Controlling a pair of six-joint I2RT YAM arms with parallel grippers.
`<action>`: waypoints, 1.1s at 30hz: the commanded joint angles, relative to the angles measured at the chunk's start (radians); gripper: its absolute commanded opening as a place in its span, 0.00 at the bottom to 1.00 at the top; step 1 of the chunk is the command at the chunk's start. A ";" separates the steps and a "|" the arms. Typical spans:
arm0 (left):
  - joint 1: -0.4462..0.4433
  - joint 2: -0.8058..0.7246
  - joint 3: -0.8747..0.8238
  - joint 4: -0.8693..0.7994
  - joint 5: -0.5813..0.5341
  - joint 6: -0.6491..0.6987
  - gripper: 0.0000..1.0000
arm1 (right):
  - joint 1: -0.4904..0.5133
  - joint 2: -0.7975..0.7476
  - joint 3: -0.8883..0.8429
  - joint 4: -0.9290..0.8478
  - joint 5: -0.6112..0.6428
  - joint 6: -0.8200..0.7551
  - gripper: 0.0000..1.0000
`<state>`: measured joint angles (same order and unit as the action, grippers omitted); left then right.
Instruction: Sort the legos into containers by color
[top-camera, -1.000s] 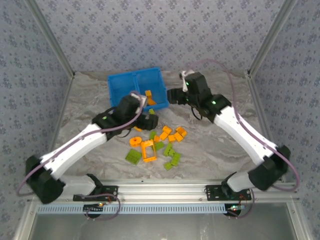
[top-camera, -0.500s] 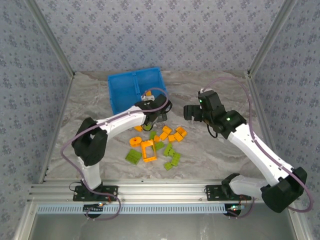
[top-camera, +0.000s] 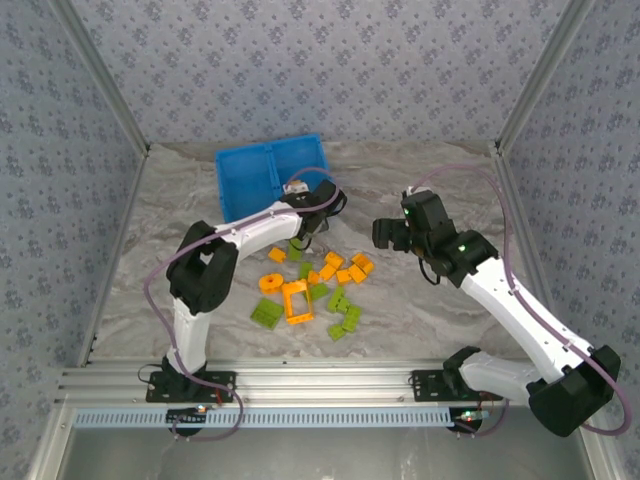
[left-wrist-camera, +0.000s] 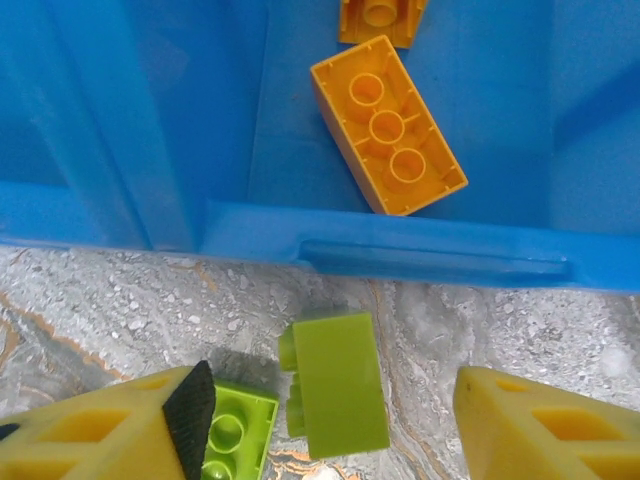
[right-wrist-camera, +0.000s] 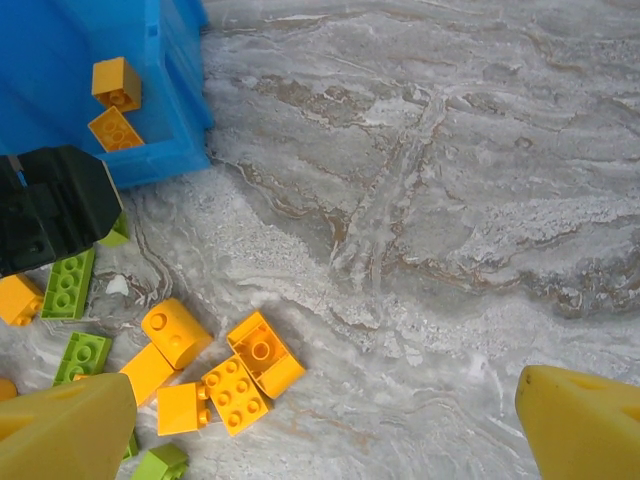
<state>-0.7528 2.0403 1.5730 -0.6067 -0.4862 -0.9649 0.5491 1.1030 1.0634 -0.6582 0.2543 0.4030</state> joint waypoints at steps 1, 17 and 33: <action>0.001 0.033 0.038 -0.002 0.000 0.011 0.62 | -0.005 -0.021 0.002 -0.013 0.002 0.024 1.00; -0.010 -0.072 0.041 -0.097 0.031 0.026 0.16 | -0.004 -0.032 0.011 -0.032 0.011 0.027 1.00; 0.213 -0.334 0.133 -0.083 -0.204 0.505 0.13 | 0.001 -0.049 0.017 -0.030 -0.028 0.033 1.00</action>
<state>-0.6086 1.6512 1.7100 -0.7113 -0.7002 -0.5884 0.5491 1.0695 1.0630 -0.6743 0.2428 0.4229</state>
